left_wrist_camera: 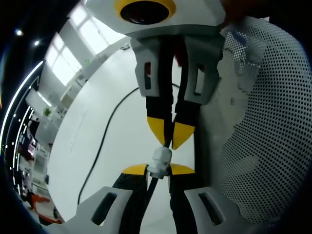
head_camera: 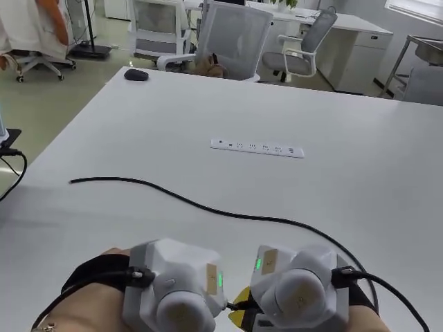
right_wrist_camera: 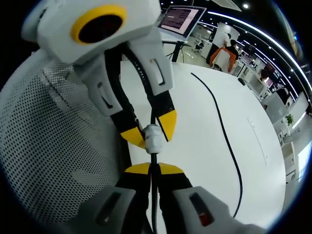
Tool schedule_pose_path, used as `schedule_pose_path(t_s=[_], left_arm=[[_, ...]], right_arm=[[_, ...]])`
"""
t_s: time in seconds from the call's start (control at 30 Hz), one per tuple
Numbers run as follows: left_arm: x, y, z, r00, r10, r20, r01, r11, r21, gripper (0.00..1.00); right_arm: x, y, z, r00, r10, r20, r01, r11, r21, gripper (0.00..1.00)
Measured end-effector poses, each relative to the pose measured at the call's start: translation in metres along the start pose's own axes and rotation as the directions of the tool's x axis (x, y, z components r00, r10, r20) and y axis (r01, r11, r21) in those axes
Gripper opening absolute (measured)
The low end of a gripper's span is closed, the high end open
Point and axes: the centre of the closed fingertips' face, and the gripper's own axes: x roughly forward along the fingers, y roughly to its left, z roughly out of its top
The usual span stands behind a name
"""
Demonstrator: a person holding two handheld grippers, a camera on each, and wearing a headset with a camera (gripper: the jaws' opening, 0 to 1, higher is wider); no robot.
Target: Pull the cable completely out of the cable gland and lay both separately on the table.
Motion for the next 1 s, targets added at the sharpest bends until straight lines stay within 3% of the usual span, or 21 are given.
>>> schedule_pose_path(t_s=[0.27, 0.47, 0.77, 0.83, 0.9, 1.0], left_arm=[[-0.002, 0.007, -0.005, 0.9995, 0.025, -0.018, -0.025, 1.000, -0.001, 0.18], [-0.002, 0.010, -0.008, 0.9990, 0.037, -0.026, -0.037, 0.999, -0.008, 0.18], [-0.003, 0.012, -0.009, 0.9982, 0.049, -0.035, -0.050, 0.999, -0.010, 0.18], [-0.004, 0.012, -0.008, 0.9982, 0.050, -0.035, -0.050, 0.999, -0.010, 0.18], [-0.004, 0.011, -0.008, 0.9983, 0.046, -0.035, -0.046, 0.999, -0.009, 0.18], [-0.003, 0.010, -0.007, 0.9986, 0.043, -0.033, -0.043, 0.999, -0.001, 0.18]], right_arm=[[-0.001, -0.010, -0.012, 0.9983, -0.038, -0.045, 0.039, 0.998, 0.039, 0.04], [-0.002, -0.018, -0.034, 0.9889, -0.063, -0.134, 0.074, 0.994, 0.079, 0.04], [0.001, -0.013, -0.051, 0.9745, -0.042, -0.221, 0.058, 0.996, 0.066, 0.05], [0.000, -0.014, -0.048, 0.9779, -0.046, -0.204, 0.061, 0.996, 0.065, 0.09], [0.002, -0.012, -0.032, 0.9905, -0.037, -0.132, 0.046, 0.996, 0.072, 0.14], [0.003, -0.007, -0.017, 0.9972, -0.020, -0.072, 0.023, 0.999, 0.036, 0.16]])
